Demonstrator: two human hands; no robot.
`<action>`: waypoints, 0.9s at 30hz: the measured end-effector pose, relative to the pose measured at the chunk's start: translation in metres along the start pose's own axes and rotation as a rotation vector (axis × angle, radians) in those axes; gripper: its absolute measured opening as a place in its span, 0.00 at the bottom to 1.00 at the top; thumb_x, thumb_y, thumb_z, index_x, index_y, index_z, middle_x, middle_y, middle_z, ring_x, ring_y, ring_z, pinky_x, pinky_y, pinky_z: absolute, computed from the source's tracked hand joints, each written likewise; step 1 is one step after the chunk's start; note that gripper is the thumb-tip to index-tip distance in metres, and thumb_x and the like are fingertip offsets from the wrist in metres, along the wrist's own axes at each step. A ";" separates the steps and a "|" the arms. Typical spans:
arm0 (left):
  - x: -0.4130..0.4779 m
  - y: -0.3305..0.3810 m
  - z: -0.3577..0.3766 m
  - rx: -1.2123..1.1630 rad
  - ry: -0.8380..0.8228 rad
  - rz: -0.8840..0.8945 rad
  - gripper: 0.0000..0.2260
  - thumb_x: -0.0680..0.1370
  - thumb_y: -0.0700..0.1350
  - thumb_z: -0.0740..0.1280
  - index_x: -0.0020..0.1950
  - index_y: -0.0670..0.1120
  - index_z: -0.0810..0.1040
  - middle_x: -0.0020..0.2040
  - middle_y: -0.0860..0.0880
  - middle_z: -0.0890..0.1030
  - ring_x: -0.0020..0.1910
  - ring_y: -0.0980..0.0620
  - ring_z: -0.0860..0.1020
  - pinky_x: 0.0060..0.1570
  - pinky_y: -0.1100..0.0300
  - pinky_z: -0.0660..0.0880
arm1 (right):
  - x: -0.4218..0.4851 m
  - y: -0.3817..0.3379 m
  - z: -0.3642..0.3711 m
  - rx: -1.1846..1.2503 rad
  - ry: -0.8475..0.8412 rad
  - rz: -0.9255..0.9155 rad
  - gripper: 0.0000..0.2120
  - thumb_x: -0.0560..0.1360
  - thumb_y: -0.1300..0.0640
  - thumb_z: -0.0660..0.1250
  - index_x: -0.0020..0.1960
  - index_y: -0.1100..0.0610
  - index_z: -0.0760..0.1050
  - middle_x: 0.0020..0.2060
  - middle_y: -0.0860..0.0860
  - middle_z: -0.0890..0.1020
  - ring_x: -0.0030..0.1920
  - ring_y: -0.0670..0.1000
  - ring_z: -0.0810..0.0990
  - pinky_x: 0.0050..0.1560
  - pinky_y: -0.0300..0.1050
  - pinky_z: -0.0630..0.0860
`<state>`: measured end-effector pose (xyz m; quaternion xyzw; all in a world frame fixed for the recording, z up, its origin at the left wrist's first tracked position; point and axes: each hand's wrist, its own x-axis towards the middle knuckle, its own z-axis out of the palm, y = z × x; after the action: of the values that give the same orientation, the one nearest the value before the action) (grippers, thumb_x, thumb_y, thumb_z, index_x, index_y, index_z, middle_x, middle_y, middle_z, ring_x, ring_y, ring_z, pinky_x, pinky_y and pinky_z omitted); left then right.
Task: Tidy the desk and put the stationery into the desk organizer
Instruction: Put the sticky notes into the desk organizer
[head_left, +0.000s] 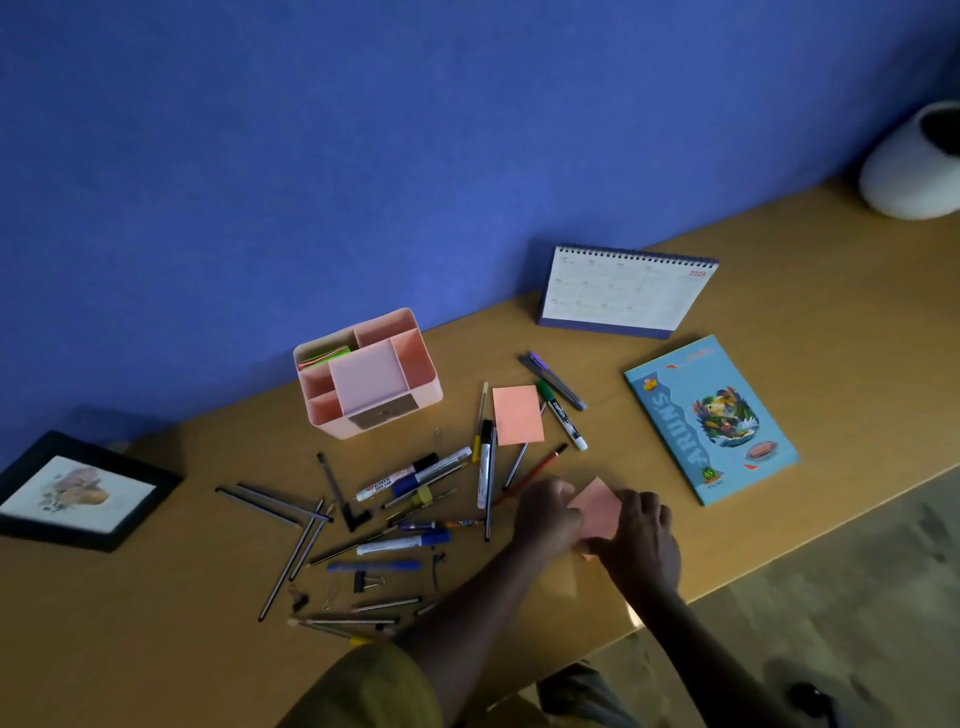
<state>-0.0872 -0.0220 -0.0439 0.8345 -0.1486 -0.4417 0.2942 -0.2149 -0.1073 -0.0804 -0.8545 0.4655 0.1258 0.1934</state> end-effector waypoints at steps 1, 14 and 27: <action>0.000 0.000 0.001 0.015 0.013 0.010 0.22 0.82 0.41 0.71 0.76 0.48 0.74 0.71 0.47 0.79 0.68 0.50 0.79 0.44 0.67 0.76 | 0.000 -0.001 -0.001 0.012 -0.003 0.008 0.50 0.62 0.43 0.87 0.76 0.54 0.67 0.69 0.54 0.73 0.65 0.56 0.72 0.50 0.52 0.83; 0.003 -0.006 -0.004 0.086 -0.002 0.071 0.17 0.83 0.44 0.71 0.72 0.50 0.78 0.68 0.49 0.82 0.65 0.49 0.82 0.46 0.64 0.80 | -0.009 0.000 -0.009 0.312 0.091 -0.087 0.27 0.70 0.61 0.83 0.62 0.56 0.71 0.58 0.55 0.78 0.53 0.54 0.77 0.37 0.48 0.77; -0.022 -0.007 -0.084 0.005 0.271 0.373 0.13 0.83 0.51 0.71 0.67 0.50 0.82 0.60 0.51 0.85 0.55 0.55 0.83 0.46 0.56 0.85 | 0.012 -0.048 -0.083 0.336 0.150 -0.664 0.12 0.80 0.66 0.70 0.61 0.55 0.84 0.55 0.49 0.84 0.53 0.46 0.83 0.44 0.39 0.83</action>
<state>-0.0304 0.0252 0.0030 0.8449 -0.2605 -0.2630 0.3860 -0.1648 -0.1293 -0.0002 -0.9220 0.1904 -0.0849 0.3263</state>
